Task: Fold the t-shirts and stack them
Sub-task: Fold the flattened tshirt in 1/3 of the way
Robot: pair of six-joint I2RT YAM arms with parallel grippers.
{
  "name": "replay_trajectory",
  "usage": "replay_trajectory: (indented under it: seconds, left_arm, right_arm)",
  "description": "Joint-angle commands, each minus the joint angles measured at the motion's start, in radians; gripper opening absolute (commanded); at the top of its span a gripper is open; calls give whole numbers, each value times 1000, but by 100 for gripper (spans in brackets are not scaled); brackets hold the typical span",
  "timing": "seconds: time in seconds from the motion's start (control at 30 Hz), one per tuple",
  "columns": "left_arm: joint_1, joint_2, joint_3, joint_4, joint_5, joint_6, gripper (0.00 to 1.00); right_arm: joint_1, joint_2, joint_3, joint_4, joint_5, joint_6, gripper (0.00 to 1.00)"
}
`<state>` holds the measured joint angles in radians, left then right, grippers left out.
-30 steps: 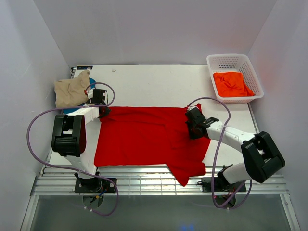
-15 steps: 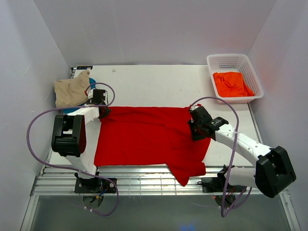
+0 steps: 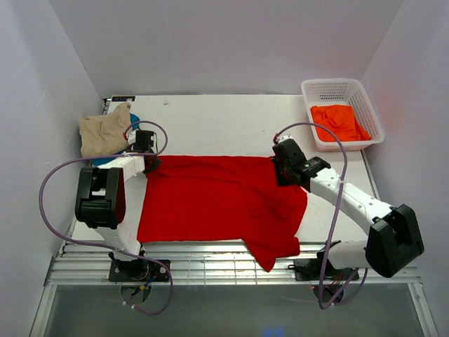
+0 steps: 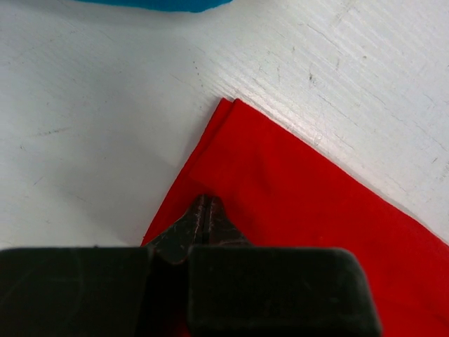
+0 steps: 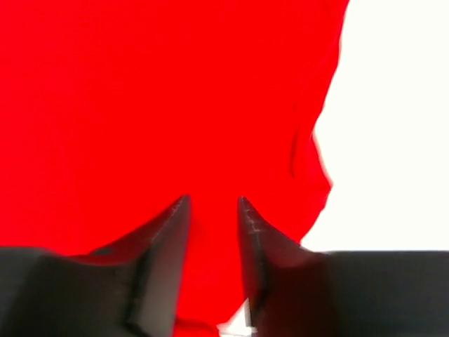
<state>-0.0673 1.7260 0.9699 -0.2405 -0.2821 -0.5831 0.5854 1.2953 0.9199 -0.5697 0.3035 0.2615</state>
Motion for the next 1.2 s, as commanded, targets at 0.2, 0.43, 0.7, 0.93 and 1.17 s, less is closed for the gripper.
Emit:
replay_trajectory:
  seconds: [0.2,0.43,0.7,0.93,1.17]
  left_arm:
    - [3,-81,-53,-22,-77,-4,0]
    - [3,-128,-40,10,-101,-15,0]
    - [1,-60,38,72,-74,-4,0]
    - [1,82,70,60,-57,-1,0]
    - [4,162,85,11,-92,0,0]
  right_arm:
    - [-105,312,207,198,98,-97,8]
    - [-182,513,306,240,89,-143,8]
    - [-225,596,329,283,66,-142,8]
    - [-262,717,373,237,79,-137,8]
    - [-315,766,398,188,75,-131,8]
